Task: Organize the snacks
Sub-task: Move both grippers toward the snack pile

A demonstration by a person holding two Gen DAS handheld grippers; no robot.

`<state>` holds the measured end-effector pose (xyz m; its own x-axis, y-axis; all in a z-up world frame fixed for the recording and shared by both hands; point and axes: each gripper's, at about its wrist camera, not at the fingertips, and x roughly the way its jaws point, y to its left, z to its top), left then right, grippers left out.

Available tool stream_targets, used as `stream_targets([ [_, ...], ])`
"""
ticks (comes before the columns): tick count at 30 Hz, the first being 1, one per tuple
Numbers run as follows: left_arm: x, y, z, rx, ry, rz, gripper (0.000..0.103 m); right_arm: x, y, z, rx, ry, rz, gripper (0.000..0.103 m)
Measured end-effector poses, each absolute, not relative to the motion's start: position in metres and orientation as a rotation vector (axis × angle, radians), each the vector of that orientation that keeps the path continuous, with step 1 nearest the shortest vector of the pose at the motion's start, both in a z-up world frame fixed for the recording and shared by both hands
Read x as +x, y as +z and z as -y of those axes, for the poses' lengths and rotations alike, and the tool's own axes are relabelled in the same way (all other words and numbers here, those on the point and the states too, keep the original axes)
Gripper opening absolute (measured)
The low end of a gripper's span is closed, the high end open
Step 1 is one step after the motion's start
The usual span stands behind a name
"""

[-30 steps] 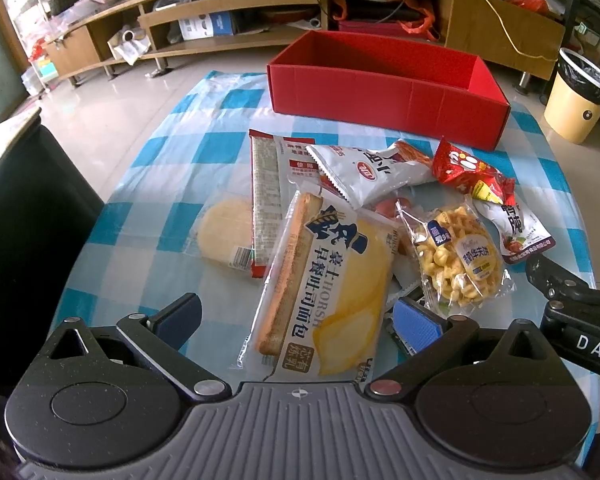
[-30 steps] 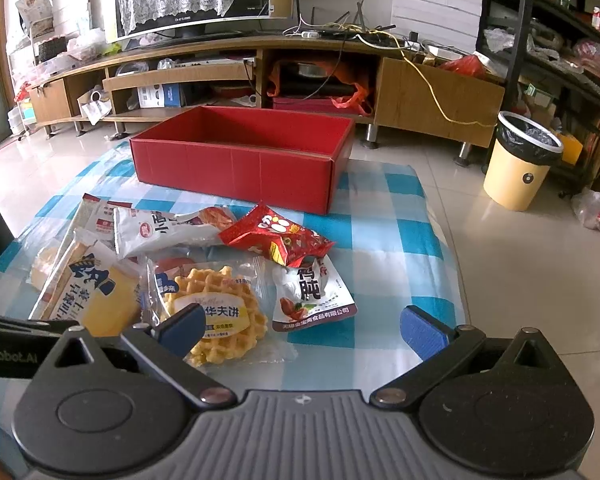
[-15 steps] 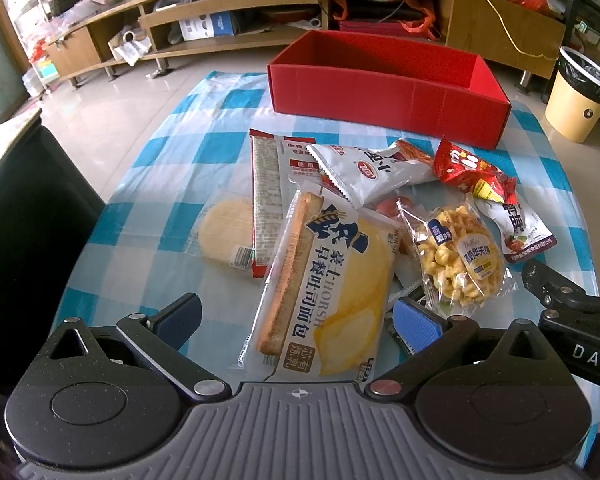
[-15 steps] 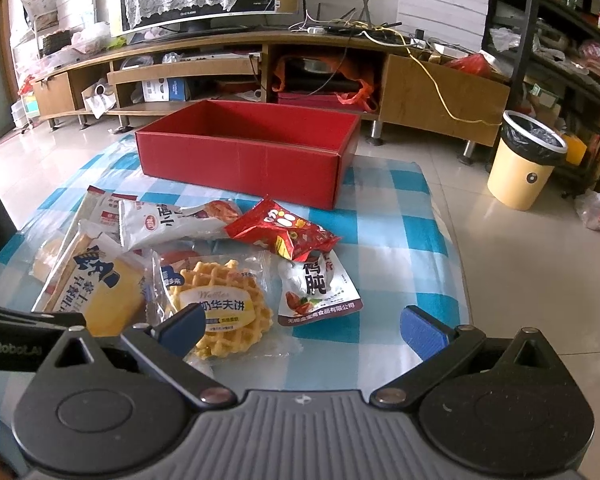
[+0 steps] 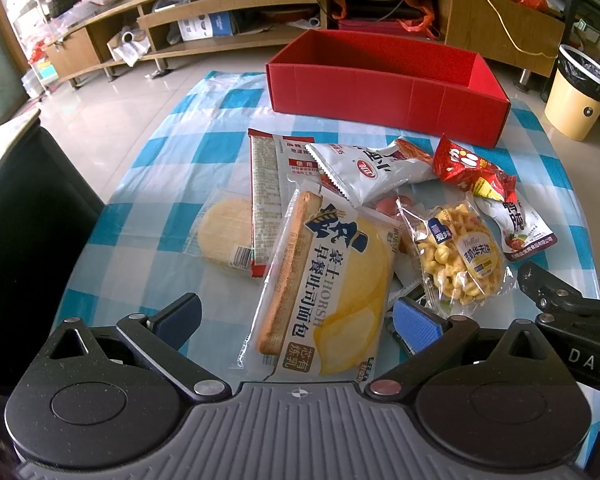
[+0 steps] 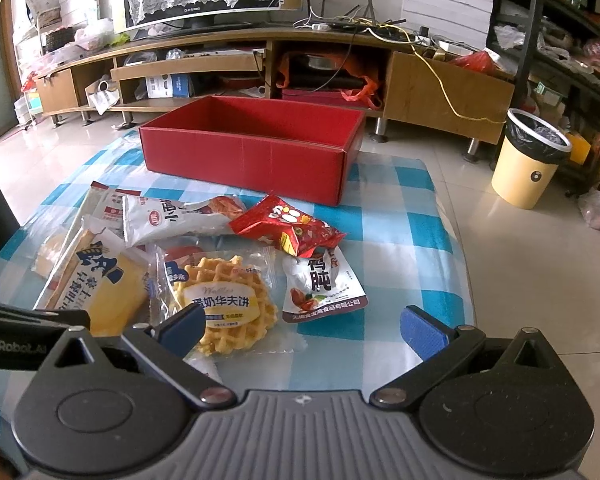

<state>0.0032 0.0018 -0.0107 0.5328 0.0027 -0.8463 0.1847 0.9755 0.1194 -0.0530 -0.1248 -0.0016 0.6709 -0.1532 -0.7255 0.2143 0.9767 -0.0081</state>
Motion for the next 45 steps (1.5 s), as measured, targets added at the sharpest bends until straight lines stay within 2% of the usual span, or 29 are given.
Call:
stream_targets([
  [45, 0.0024, -0.0141, -0.0026, 0.213, -0.113, -1.011, 0.101, -0.0490, -0.0079, 0.1222, 0.068, -0.195, -0.850, 0.101],
])
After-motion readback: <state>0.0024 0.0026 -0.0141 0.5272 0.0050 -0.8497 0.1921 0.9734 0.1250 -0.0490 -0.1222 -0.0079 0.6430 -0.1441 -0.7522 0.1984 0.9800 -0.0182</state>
